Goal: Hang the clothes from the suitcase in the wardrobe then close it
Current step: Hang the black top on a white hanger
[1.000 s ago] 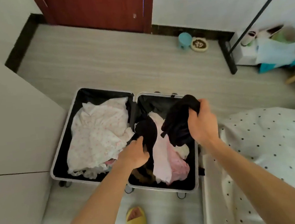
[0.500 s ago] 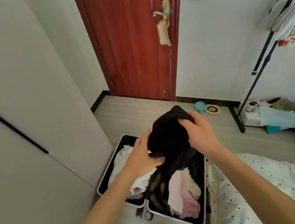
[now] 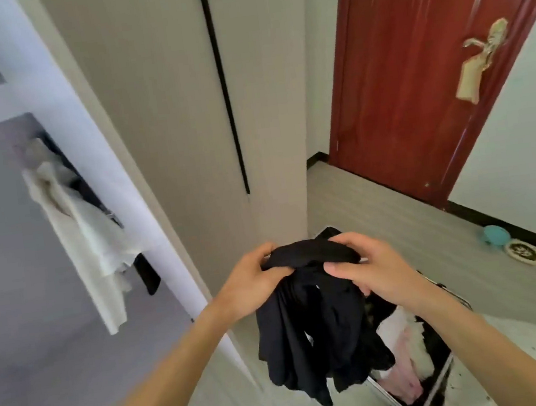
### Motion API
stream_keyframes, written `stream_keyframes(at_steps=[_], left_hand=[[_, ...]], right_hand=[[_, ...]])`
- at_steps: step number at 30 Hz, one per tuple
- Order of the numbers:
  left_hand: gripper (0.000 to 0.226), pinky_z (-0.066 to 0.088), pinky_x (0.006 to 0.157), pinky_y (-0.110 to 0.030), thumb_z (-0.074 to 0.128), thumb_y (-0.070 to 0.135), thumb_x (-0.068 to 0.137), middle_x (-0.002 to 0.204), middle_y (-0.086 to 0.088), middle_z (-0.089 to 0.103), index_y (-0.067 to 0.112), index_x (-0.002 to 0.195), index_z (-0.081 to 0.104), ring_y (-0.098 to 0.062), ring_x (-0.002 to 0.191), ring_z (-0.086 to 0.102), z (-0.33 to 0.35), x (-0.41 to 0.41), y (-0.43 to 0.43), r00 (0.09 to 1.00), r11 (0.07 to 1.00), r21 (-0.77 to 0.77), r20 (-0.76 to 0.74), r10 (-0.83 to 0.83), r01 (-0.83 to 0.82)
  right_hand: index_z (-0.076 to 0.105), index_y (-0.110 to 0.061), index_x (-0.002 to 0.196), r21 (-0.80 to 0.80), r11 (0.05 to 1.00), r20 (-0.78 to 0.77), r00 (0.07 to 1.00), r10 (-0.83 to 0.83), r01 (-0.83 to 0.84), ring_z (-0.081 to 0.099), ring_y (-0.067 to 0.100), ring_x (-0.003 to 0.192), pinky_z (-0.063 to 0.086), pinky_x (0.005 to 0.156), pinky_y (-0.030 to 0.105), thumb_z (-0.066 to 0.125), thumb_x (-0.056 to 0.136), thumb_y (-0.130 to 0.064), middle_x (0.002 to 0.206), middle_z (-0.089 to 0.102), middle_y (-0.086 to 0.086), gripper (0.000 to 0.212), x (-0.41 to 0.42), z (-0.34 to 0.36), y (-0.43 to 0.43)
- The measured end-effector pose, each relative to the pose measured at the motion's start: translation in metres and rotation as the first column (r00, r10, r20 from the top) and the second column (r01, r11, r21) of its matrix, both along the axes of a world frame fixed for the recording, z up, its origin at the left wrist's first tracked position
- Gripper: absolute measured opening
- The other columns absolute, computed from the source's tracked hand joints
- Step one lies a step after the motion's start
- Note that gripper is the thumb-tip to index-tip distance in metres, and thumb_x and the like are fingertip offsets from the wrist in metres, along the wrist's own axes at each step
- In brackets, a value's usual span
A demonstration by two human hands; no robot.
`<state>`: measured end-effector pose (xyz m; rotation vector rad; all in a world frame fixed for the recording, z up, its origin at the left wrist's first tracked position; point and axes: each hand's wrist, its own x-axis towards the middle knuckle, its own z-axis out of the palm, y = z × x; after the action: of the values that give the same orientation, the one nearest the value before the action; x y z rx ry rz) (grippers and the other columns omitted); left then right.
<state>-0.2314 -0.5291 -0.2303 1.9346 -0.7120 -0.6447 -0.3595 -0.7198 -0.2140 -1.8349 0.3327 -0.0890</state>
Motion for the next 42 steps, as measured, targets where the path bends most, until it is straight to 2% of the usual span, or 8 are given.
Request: stream_keyframes(at_steps=[4, 10, 16, 27, 34, 37, 39, 42], left_hand=[[0.012, 0.049, 0.081, -0.029, 0.064, 0.022, 0.095, 0.089, -0.001, 0.070, 0.013, 0.100, 0.060, -0.019, 0.086, 0.066, 0.029, 0.002, 0.113, 0.991, 0.991, 0.033, 0.033, 0.131, -0.132], [0.012, 0.049, 0.089, -0.030, 0.066, 0.024, 0.093, 0.094, 0.011, 0.072, 0.028, 0.102, 0.060, -0.012, 0.095, 0.067, 0.056, 0.017, 0.277, 0.898, 0.917, 0.061, 0.239, 0.370, -0.394], [0.015, 0.042, 0.078, -0.015, 0.062, 0.025, 0.097, 0.095, 0.021, 0.070, 0.038, 0.102, 0.065, 0.002, 0.094, 0.061, 0.053, 0.028, 0.435, 0.739, 0.784, 0.093, 0.418, 0.528, -0.613], [0.007, 0.051, 0.076, -0.038, 0.064, 0.044, 0.093, 0.089, 0.012, 0.064, 0.038, 0.092, 0.059, -0.017, 0.086, 0.061, 0.056, 0.037, 0.573, 0.612, 0.592, 0.305, 0.666, 0.427, -0.746], [0.028, 0.051, 0.076, -0.039, 0.068, 0.052, 0.087, 0.097, 0.010, 0.061, 0.031, 0.099, 0.055, -0.021, 0.092, 0.060, 0.062, 0.047, 0.605, 0.601, 0.496, 0.376, 0.662, 0.448, -0.783], [0.025, 0.051, 0.082, -0.042, 0.063, 0.040, 0.092, 0.115, 0.011, 0.061, 0.033, 0.114, 0.054, -0.022, 0.101, 0.061, 0.061, 0.051, 0.605, 0.537, 0.460, 0.324, 0.698, 0.474, -0.827], [0.025, 0.053, 0.087, -0.043, 0.063, 0.036, 0.090, 0.116, 0.014, 0.061, 0.035, 0.114, 0.054, -0.018, 0.101, 0.062, 0.056, 0.052, 0.586, 0.528, 0.543, 0.226, 0.685, 0.501, -0.809], [0.033, 0.052, 0.092, -0.036, 0.073, 0.033, 0.082, 0.108, 0.017, 0.063, 0.040, 0.108, 0.054, -0.007, 0.097, 0.062, 0.045, 0.045, 0.540, 0.717, 0.758, 0.200, 0.535, 0.446, -0.621]], right_hand=[[0.066, -0.039, 0.110, -0.201, 0.947, -0.127, 0.965, 0.230, -0.252, 0.067, -0.002, 0.089, 0.049, 0.073, 0.018, 0.080, 0.077, -0.041, 0.103, 0.070, -0.016, 0.036, 0.017, -0.019, 0.064], [0.060, -0.029, 0.077, -0.706, 0.594, -0.296, 0.923, 0.247, -0.386, 0.056, 0.012, 0.077, 0.048, 0.069, 0.032, 0.057, 0.088, -0.052, 0.080, 0.056, -0.008, 0.025, 0.056, -0.047, 0.167], [0.053, -0.034, 0.099, -0.354, 0.918, -0.014, 0.982, 0.189, -0.181, 0.060, 0.001, 0.090, 0.040, 0.066, 0.016, 0.049, 0.103, -0.031, 0.095, 0.064, -0.013, 0.006, 0.086, -0.015, 0.272], [0.063, -0.017, 0.075, -0.602, 0.796, 0.126, 0.992, 0.028, 0.054, 0.061, 0.016, 0.070, 0.050, 0.062, 0.034, 0.060, 0.086, -0.064, 0.071, 0.065, -0.004, 0.048, 0.147, 0.042, 0.371], [0.069, -0.018, 0.105, -0.432, 0.888, -0.025, 0.987, 0.160, -0.155, 0.064, 0.021, 0.093, 0.053, 0.089, 0.043, 0.056, 0.090, -0.058, 0.099, 0.070, -0.001, 0.045, 0.181, 0.060, 0.409], [0.071, -0.012, 0.099, -0.158, 0.965, -0.060, 0.978, 0.201, -0.208, 0.068, 0.019, 0.090, 0.053, 0.085, 0.037, 0.056, 0.097, -0.046, 0.097, 0.073, 0.002, 0.038, 0.185, 0.073, 0.430], [0.068, -0.017, 0.107, 0.128, 0.973, -0.093, 0.975, 0.202, -0.190, 0.068, 0.019, 0.096, 0.051, 0.091, 0.035, 0.061, 0.096, -0.043, 0.101, 0.072, 0.000, 0.030, 0.190, 0.085, 0.446], [0.063, -0.012, 0.128, 0.330, 0.928, -0.126, 0.966, 0.228, -0.176, 0.065, 0.025, 0.111, 0.046, 0.106, 0.043, 0.066, 0.089, -0.047, 0.119, 0.069, 0.005, 0.052, 0.199, 0.098, 0.468]])
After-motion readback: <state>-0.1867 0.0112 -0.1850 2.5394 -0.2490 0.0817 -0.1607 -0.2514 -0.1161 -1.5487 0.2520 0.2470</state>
